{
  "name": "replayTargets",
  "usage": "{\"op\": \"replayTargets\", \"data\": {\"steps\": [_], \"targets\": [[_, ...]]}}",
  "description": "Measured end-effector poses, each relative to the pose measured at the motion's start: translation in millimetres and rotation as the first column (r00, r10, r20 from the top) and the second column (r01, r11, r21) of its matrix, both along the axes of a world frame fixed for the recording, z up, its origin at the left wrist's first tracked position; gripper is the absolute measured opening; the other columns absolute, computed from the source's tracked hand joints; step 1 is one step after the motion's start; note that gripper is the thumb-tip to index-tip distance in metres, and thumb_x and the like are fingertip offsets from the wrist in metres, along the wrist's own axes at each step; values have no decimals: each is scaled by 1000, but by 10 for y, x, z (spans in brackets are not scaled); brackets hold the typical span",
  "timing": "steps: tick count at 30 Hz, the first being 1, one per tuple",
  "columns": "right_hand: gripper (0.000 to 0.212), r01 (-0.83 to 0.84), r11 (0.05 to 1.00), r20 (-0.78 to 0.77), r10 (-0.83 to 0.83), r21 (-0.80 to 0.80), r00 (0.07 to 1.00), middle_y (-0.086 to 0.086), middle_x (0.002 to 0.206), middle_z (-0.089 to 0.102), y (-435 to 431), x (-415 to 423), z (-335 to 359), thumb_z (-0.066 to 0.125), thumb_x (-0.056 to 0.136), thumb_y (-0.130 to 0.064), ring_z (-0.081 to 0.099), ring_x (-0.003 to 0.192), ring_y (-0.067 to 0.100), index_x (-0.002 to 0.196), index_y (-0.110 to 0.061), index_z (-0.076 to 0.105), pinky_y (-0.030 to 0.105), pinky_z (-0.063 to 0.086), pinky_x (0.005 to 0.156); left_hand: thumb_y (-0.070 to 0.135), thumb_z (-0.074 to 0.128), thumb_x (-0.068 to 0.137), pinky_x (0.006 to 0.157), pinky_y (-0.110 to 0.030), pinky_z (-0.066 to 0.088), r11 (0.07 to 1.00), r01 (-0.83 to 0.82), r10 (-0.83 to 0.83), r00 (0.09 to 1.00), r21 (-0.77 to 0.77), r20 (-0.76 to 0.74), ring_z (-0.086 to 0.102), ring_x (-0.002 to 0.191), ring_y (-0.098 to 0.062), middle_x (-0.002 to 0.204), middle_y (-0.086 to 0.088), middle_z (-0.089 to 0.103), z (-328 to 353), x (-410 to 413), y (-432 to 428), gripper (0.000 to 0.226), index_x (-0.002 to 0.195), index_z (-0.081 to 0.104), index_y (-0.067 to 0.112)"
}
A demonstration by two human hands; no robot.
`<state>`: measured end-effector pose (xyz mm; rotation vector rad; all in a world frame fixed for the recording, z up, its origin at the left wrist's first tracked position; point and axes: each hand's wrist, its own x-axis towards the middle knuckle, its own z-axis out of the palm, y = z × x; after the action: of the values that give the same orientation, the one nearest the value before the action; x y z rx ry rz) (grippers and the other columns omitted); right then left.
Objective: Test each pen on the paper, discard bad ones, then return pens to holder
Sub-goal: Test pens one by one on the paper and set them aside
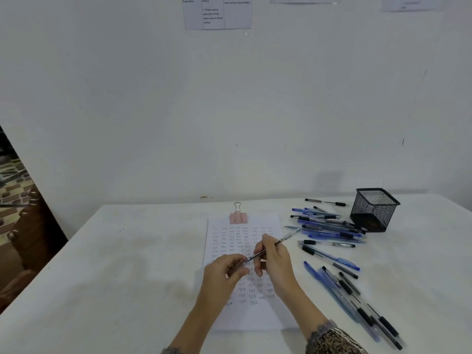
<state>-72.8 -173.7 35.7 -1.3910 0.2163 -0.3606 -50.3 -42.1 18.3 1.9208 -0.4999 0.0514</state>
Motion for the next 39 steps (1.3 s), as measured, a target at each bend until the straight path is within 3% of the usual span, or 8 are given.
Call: {"op": "replayTargets", "data": {"steps": [3, 12, 19, 22, 25, 28, 31, 39], "targets": [[40, -29, 1000, -47, 29, -8, 998, 6, 44, 43, -20, 9, -34, 35, 100, -21, 37, 39, 17, 66, -5, 49, 25, 32, 40, 11, 70, 78, 74, -11, 47, 999, 24, -24, 1000, 34, 20, 59, 82, 3, 83, 16, 66, -12, 20, 19, 30, 85, 61, 39], [37, -169, 890, -185, 97, -424, 978, -9, 55, 32, 59, -90, -154, 28, 101, -22, 28, 51, 5, 65, -17, 32, 22, 28, 54, 3, 65, 82, 73, -6, 44, 995, 91, -93, 991, 26, 93, 63, 80, 7, 76, 40, 62, -95, 30, -52, 25, 97, 71, 22], [21, 22, 907, -124, -82, -421, 989, 1, 74, 55, -184, -310, 144, 37, 99, -13, 52, 63, 10, 87, -11, 53, 15, 45, 57, 21, 68, 80, 70, -12, 46, 991, 122, -119, 991, 47, -65, 59, 85, -5, 100, 17, 64, -72, 101, 61, 29, 107, 59, 30], [5, 100, 769, -241, -317, -631, 917, 3, 73, 54, -730, -581, 162, 42, 97, -17, 49, 60, 17, 100, -17, 45, 23, 38, 52, 25, 51, 92, 71, -11, 46, 996, -71, 72, 997, 45, -25, 57, 90, -5, 107, 10, 59, -149, 193, 243, 23, 115, 56, 27], [18, -23, 608, -450, -561, -793, 695, 13, 101, 56, -1225, -983, 16, 48, 91, -28, 55, 91, 30, 103, -17, 42, 35, 44, 77, 18, 48, 94, 66, -8, 45, 988, -153, 153, 987, 3, -47, 59, 85, -8, 97, 4, 62, -215, 197, 338, 20, 110, 60, 22], [32, -169, 605, -595, -624, -778, 506, 14, 119, 48, -1347, -1202, -92, 41, 92, -39, 47, 110, 34, 110, -13, 46, 38, 42, 93, 12, 50, 92, 65, -5, 43, 991, -137, 136, 989, -6, -50, 58, 79, -2, 95, 4, 62, -243, 203, 331, 20, 107, 59, 22], [45, -193, 599, -606, -629, -777, 487, 11, 121, 42, -1225, -1211, -133, 34, 93, -51, 41, 116, 33, 115, -13, 46, 39, 36, 96, 7, 52, 91, 61, -7, 44, 994, -111, 109, 993, -21, -52, 55, 74, 4, 93, 3, 62, -254, 208, 320, 23, 106, 59, 22], [38, -178, 323, -367, -759, -929, 538, -2, 100, 37, -726, -971, -232, 35, 81, -55, 37, 96, 17, 104, -25, 37, 35, 36, 83, 6, 52, 90, 59, -12, 44, 994, -106, 105, 993, -17, -56, 54, 67, 0, 90, 2, 61, -297, 210, 343, 23, 103, 60, 23]]}}
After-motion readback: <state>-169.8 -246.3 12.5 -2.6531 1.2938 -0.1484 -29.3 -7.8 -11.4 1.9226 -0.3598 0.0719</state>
